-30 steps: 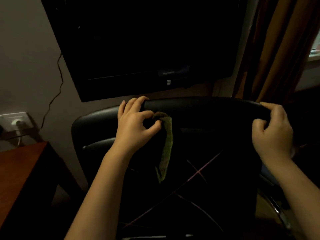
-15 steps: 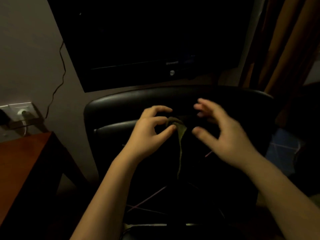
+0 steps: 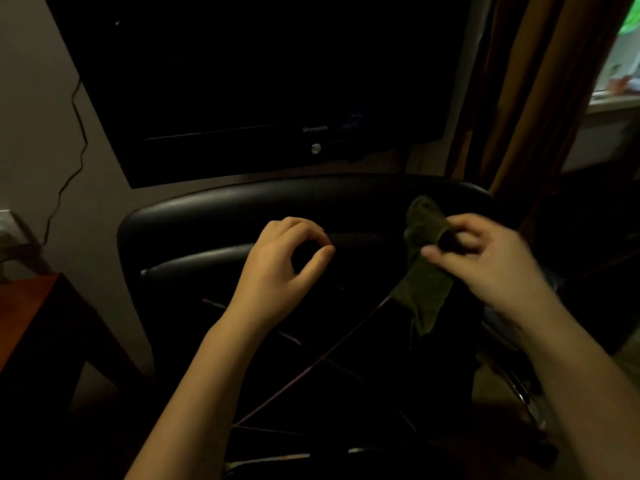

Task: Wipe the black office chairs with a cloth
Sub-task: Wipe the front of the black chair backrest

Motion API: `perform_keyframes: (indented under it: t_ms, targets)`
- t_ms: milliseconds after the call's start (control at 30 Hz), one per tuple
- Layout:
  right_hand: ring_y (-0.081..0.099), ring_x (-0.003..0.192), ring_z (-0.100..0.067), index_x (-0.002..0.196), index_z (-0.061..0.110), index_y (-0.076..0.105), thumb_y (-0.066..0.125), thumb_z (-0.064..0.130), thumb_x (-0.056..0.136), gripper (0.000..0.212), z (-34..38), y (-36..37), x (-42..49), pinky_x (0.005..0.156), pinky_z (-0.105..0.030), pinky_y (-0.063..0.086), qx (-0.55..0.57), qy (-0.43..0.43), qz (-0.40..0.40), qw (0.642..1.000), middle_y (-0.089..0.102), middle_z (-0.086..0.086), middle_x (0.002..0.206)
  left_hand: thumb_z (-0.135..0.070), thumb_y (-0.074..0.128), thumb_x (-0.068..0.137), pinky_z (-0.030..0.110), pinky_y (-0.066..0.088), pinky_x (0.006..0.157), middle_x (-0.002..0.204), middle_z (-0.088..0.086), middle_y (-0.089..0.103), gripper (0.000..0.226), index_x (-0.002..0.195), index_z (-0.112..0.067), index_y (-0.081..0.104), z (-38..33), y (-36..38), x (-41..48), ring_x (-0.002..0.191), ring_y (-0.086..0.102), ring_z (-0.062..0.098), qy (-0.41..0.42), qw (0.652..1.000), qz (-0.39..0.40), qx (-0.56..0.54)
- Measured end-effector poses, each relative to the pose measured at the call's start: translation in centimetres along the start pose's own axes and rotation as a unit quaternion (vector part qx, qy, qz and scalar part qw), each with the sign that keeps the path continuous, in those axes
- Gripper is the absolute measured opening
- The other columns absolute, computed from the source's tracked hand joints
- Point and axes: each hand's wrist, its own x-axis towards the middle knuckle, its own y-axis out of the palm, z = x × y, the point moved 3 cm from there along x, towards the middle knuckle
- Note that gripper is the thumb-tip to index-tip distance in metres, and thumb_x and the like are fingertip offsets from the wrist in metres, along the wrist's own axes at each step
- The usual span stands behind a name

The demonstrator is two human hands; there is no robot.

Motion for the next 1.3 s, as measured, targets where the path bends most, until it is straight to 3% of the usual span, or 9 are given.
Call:
perform_keyframes:
  t_ms: [67, 133, 233, 467, 567, 733, 900, 1133, 1300]
  targets:
    - [0.067, 0.084, -0.012, 0.096, 0.031, 0.057, 0.078, 0.012, 0.078, 0.034, 0.4, -3.0, 0.1, 0.074, -0.027, 0.055, -0.070, -0.053, -0.148, 0.985, 0.066, 0.009, 0.093, -0.038, 0.054, 0.090, 0.014, 0.038, 0.090, 0.105, -0.011, 0.060, 0.021, 0.097, -0.021, 0.064, 0.0, -0.1, -0.2, 0.104, 0.052, 0.008, 0.002, 1.000, -0.018, 0.020]
    - [0.061, 0.084, -0.004, 0.105, 0.021, 0.056, 0.074, 0.009, 0.080, 0.032, 1.4, -5.0, -0.6, 0.070, -0.009, 0.047, -0.167, -0.132, -0.274, 0.938, 0.061, 0.010, 0.092, -0.029, 0.059, 0.090, 0.014, 0.037, 0.090, 0.107, -0.008, 0.061, 0.016, 0.100, -0.018, 0.065, 0.1, -0.2, -0.3, 0.105, 0.052, 0.010, 0.002, 0.999, -0.035, 0.041]
    - [0.054, 0.086, -0.012, 0.104, 0.009, 0.059, 0.067, 0.002, 0.077, 0.029, 1.0, -5.0, -1.2, 0.068, -0.008, 0.036, -0.265, -0.184, -0.339, 0.884, 0.060, -0.010, 0.100, -0.017, 0.066, 0.089, 0.017, 0.037, 0.094, 0.110, -0.001, 0.062, 0.015, 0.103, -0.013, 0.065, 0.7, -0.6, -0.8, 0.108, 0.053, 0.016, 0.005, 0.995, -0.070, 0.076]
    - [0.055, 0.102, -0.032, 0.114, 0.003, 0.068, 0.061, 0.007, 0.086, 0.030, -7.1, 1.1, -0.6, 0.092, -0.039, 0.044, -0.331, -0.275, -0.283, 0.857, 0.063, -0.018, 0.108, -0.010, 0.065, 0.088, 0.018, 0.035, 0.099, 0.115, 0.007, 0.062, 0.019, 0.107, -0.007, 0.065, 3.4, -2.9, -3.8, 0.111, 0.053, 0.021, -0.022, 0.985, -0.107, 0.133]
    - [0.047, 0.127, -0.034, 0.129, 0.004, 0.060, 0.049, 0.016, 0.095, 0.037, -8.4, 2.2, -0.5, 0.110, -0.048, 0.033, -0.356, -0.294, -0.257, 0.849, 0.058, -0.018, 0.129, -0.018, 0.059, 0.089, 0.027, 0.038, 0.102, 0.116, 0.009, 0.062, 0.024, 0.109, -0.005, 0.064, 4.9, -3.5, -5.5, 0.112, 0.054, 0.023, -0.028, 0.982, -0.113, 0.149]
    - [0.030, 0.142, -0.027, 0.140, 0.009, 0.047, 0.039, 0.021, 0.100, 0.043, -7.3, 4.6, -0.2, 0.119, -0.040, 0.016, -0.355, -0.263, -0.224, 0.868, 0.048, -0.012, 0.143, -0.021, 0.055, 0.090, 0.046, 0.038, 0.108, 0.131, 0.013, 0.055, 0.034, 0.119, -0.003, 0.060, 6.6, -3.3, -7.6, 0.129, 0.046, 0.028, -0.054, 0.975, -0.147, 0.160]
    - [0.034, 0.139, -0.029, 0.140, 0.010, 0.047, 0.041, 0.024, 0.096, 0.047, -4.4, 11.6, -0.1, 0.117, -0.038, 0.015, -0.358, -0.314, -0.120, 0.871, 0.052, -0.013, 0.140, -0.020, 0.050, 0.094, 0.055, 0.034, 0.109, 0.140, 0.013, 0.049, 0.037, 0.125, 0.000, 0.055, 7.3, -3.1, -9.3, 0.136, 0.038, 0.025, -0.075, 0.969, -0.173, 0.159]
    - [0.025, 0.144, -0.027, 0.145, 0.014, 0.043, 0.039, 0.033, 0.095, 0.053, -0.2, 24.1, -0.7, 0.119, -0.038, 0.006, -0.375, -0.383, 0.026, 0.844, 0.045, -0.008, 0.148, -0.024, 0.038, 0.096, 0.023, 0.021, 0.116, 0.144, 0.013, 0.045, 0.045, 0.133, -0.001, 0.049, 8.2, -5.0, -11.0, 0.137, 0.037, 0.024, -0.130, 0.961, -0.183, 0.158]
    - [0.025, 0.145, -0.023, 0.145, 0.015, 0.043, 0.043, 0.025, 0.098, 0.048, -0.7, 22.1, -0.3, 0.120, -0.037, 0.013, -0.385, -0.398, 0.012, 0.833, 0.045, -0.005, 0.148, -0.028, 0.036, 0.096, 0.050, 0.028, 0.114, 0.150, 0.009, 0.038, 0.049, 0.138, -0.005, 0.045, 8.4, -5.0, -11.0, 0.142, 0.029, 0.021, -0.135, 0.959, -0.165, 0.187]
